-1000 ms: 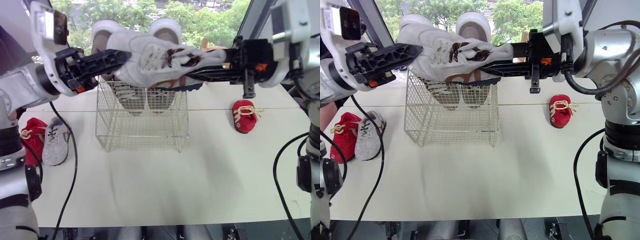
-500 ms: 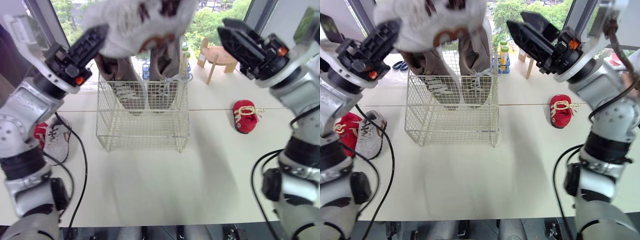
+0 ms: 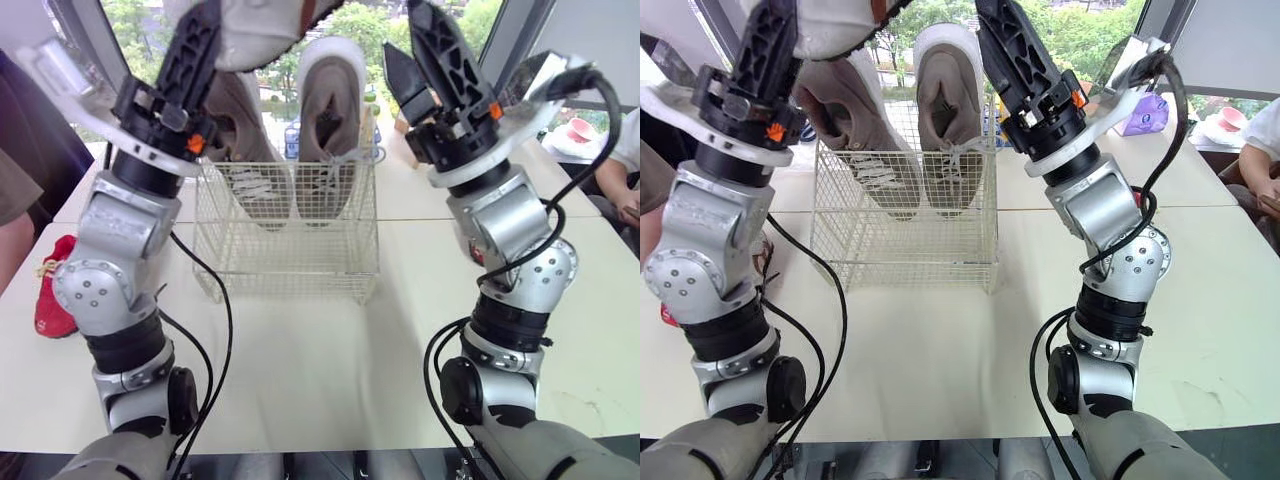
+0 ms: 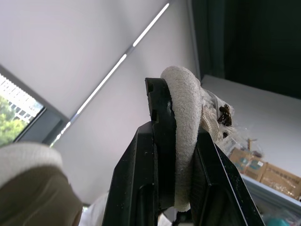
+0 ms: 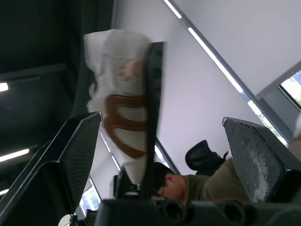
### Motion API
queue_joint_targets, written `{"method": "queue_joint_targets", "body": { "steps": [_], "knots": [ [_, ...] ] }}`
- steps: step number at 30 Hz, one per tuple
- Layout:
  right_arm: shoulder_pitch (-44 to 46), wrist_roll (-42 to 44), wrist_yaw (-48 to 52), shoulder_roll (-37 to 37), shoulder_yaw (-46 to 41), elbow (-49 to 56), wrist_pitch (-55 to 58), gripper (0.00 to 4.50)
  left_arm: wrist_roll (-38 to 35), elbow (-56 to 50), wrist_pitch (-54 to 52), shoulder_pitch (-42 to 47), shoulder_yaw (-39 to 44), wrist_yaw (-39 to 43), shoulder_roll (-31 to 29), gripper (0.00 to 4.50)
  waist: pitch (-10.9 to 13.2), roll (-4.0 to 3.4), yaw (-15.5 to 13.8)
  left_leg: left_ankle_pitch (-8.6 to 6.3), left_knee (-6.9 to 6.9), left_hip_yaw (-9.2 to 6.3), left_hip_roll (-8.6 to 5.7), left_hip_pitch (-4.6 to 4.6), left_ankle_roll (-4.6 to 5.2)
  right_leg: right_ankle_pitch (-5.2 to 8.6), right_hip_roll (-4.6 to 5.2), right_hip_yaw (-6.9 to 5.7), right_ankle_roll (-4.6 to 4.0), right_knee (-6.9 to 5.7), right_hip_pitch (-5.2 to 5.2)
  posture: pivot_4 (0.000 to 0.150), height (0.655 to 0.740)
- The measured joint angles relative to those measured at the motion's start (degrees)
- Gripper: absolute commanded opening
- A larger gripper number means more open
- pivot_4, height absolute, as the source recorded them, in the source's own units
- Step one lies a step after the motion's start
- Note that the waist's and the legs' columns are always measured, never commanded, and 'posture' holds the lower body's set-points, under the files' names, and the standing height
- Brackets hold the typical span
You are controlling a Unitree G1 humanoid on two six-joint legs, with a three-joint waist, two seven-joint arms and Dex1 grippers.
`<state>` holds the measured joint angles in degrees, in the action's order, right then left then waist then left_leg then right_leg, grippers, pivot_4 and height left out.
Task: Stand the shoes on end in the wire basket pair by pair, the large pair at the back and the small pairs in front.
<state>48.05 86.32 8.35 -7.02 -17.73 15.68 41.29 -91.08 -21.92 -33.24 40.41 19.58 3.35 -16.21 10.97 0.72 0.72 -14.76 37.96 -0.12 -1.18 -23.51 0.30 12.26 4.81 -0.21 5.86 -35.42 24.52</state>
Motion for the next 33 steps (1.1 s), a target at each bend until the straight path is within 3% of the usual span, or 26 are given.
{"method": "queue_joint_targets", "body": {
  "steps": [15,18,20,24,26,31,33],
  "knots": [
    [2.91,-0.86,-0.27,1.06,1.68,-3.75,-6.88,4.45,4.24,-0.82,-1.13,-6.25,-4.87,4.91,-2.37,0.24,0.0,0.0,0.01,0.0,0.01,-0.04,0.06,0.01,0.0,0.01,-0.1,0.02,-0.01,0.01,-0.01,0.15,0.74],
    [2.91,-1.48,-0.28,1.07,1.78,-4.24,-7.33,3.64,4.66,-0.85,-1.17,-6.35,-5.26,5.04,-2.91,0.24,0.0,0.0,0.03,0.0,0.01,-0.04,0.07,0.01,0.0,0.01,-0.11,0.02,-0.01,0.0,-0.01,0.15,0.74],
    [2.9,-2.13,-0.41,1.06,1.9,-4.57,-7.36,2.78,5.08,-1.28,-1.17,-6.34,-5.27,5.22,-3.3,0.24,0.0,0.0,0.04,0.0,0.01,-0.05,0.07,0.01,0.0,0.01,-0.1,0.02,-0.01,0.01,-0.01,0.15,0.74],
    [2.9,-2.85,-0.52,0.91,2.19,-4.64,-7.26,1.5,5.57,-1.89,-1.19,-6.32,-5.27,5.7,-3.95,0.24,0.0,-0.01,0.01,0.0,0.0,-0.04,0.07,0.01,0.0,0.01,-0.1,0.01,-0.01,0.01,-0.01,0.15,0.74],
    [2.9,-2.88,-0.52,0.81,2.19,-4.71,-7.07,1.23,5.63,-1.95,-1.47,-6.44,-5.37,5.93,-4.72,1.27,0.0,-0.01,0.03,0.0,0.0,-0.04,0.07,0.01,0.0,0.01,-0.1,0.02,-0.01,0.01,-0.01,0.15,0.74],
    [3.34,-2.87,0.41,-2.31,2.02,-6.1,-5.31,1.23,10.89,-4.88,-3.54,-10.92,-5.68,4.36,-10.82,3.41,0.01,-0.01,0.17,-0.01,-0.03,-0.04,0.08,0.01,0.01,0.01,-0.11,0.02,-0.02,0.03,0.0,0.15,0.74],
    [4.68,-2.94,2.64,-5.81,1.63,-8.74,-4.25,1.23,13.7,-8.39,-5.11,-14.09,-5.87,2.99,-15.13,3.41,0.02,-0.04,0.18,-0.01,-0.05,-0.04,0.09,0.01,0.01,0.02,-0.1,0.02,-0.03,0.04,0.01,0.15,0.74]
  ]
}}
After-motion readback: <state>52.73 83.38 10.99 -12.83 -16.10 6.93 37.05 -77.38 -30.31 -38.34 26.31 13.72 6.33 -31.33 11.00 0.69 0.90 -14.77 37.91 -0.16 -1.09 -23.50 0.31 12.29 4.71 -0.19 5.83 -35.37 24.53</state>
